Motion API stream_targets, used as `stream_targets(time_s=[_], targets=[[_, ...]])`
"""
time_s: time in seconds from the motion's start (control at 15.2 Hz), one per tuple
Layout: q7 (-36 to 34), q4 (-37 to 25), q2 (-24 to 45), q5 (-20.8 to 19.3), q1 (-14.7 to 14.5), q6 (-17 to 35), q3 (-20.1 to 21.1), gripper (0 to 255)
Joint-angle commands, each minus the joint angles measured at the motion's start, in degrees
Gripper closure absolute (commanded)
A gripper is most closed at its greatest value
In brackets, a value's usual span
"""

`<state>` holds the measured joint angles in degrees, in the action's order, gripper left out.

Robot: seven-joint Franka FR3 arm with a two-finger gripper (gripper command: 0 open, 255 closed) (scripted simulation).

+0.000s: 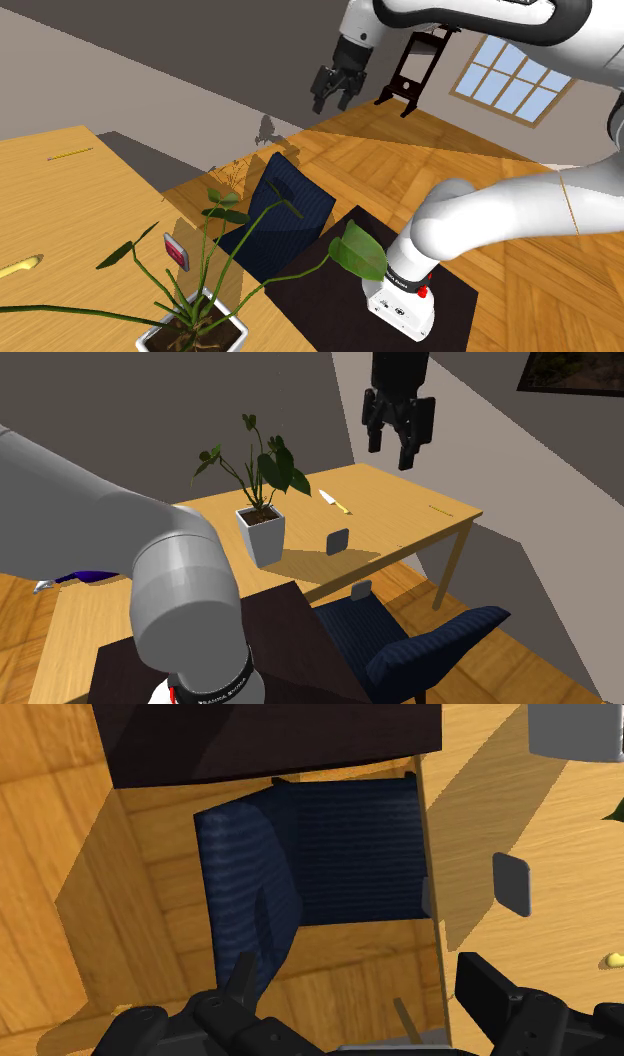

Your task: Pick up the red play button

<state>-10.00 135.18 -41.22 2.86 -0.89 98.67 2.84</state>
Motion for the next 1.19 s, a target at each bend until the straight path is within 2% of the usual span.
stream_targets(time_s=[0.0,0.66,1.12], targets=[[-1.25,1.83,1.3,0.92,-0.72,3.2,1.5,0],[-7.28,4.64,14.71,3.9,-3.76,19.44,9.12,0],[-12.46,2.28,27.61,2.94,-5.0,29.9,14.35,0]])
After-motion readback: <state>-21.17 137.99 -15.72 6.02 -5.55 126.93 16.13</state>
